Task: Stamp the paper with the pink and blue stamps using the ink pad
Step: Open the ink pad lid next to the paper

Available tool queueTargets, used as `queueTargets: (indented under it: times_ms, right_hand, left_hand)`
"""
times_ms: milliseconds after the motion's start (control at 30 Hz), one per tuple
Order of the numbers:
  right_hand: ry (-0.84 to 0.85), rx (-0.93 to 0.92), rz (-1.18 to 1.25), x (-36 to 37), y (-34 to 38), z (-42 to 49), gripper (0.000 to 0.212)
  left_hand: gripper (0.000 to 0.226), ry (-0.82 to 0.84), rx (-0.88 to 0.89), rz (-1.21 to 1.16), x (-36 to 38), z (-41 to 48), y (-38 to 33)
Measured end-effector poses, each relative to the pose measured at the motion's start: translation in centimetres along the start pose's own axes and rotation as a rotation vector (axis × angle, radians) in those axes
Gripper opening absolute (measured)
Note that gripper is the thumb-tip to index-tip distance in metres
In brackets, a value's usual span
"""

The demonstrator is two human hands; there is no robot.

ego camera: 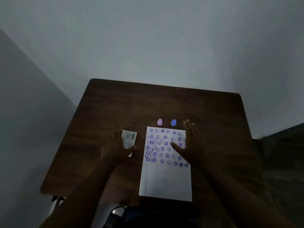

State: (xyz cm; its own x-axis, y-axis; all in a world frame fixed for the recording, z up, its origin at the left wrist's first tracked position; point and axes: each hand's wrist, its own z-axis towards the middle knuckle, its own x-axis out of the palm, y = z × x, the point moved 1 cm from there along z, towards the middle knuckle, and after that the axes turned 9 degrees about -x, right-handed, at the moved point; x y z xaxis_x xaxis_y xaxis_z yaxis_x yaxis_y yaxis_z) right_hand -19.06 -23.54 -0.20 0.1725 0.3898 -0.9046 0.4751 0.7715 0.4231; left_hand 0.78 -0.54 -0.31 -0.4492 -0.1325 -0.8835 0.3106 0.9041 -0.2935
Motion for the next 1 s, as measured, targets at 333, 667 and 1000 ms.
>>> queueTargets:
  times_ms: [333,667,1000]
  right_hand:
    - [-0.062,-0.042,0.043,5.1,-3.5,0.5,0.095]
    - [-0.210,-0.222,-0.007,6.9,-4.6,1.5,0.092]
    - [-0.283,-0.318,-0.068,8.4,-5.4,1.2,0.089]
  left_hand:
    - [0.116,-0.110,-0.110,-0.053,5.4,3.7,1.1]
    - [0.099,-0.362,0.041,-0.125,9.1,5.0,3.4]
    - [0.102,-0.492,0.080,-0.069,9.8,6.4,4.9]
